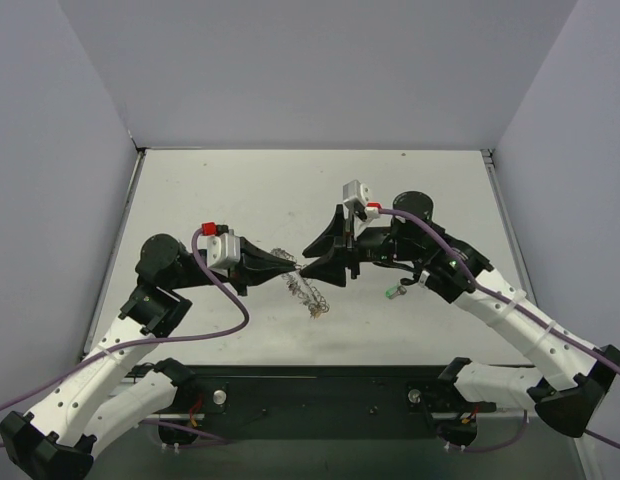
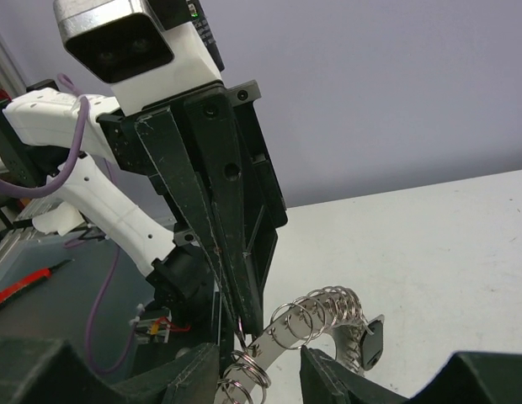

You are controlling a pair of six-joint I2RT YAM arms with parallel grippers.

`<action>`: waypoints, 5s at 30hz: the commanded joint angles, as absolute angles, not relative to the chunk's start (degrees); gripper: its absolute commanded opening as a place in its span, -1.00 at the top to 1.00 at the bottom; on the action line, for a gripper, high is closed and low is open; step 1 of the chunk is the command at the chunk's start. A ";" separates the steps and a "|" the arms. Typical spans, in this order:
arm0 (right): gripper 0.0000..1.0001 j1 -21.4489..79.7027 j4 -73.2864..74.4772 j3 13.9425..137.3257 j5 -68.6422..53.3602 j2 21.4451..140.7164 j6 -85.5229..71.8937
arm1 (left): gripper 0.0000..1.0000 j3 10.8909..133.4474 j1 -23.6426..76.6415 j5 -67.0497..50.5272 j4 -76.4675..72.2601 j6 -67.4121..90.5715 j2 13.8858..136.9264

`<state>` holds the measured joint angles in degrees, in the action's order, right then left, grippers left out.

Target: Put the keys on the keyring

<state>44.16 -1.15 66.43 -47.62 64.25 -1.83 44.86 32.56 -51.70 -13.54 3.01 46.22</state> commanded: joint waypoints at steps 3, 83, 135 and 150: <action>0.15 44.91 -4.83 67.32 -47.29 65.04 -0.53 | 1.00 45.70 32.87 -51.24 -18.37 3.96 45.70; 0.63 46.85 -4.66 68.64 -45.70 64.78 2.29 | 1.00 46.41 32.96 -50.53 -24.43 11.51 48.34; 1.00 39.11 -38.23 57.48 -61.70 56.34 -20.03 | 0.23 49.48 31.82 -61.18 -53.78 38.31 55.72; 1.00 38.76 -40.96 57.04 -61.44 58.27 -21.88 | 0.37 50.62 32.78 -60.56 -55.20 39.38 58.01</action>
<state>39.29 -32.16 56.66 -59.90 58.57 -21.67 47.86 32.23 -60.51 -52.99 39.03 58.00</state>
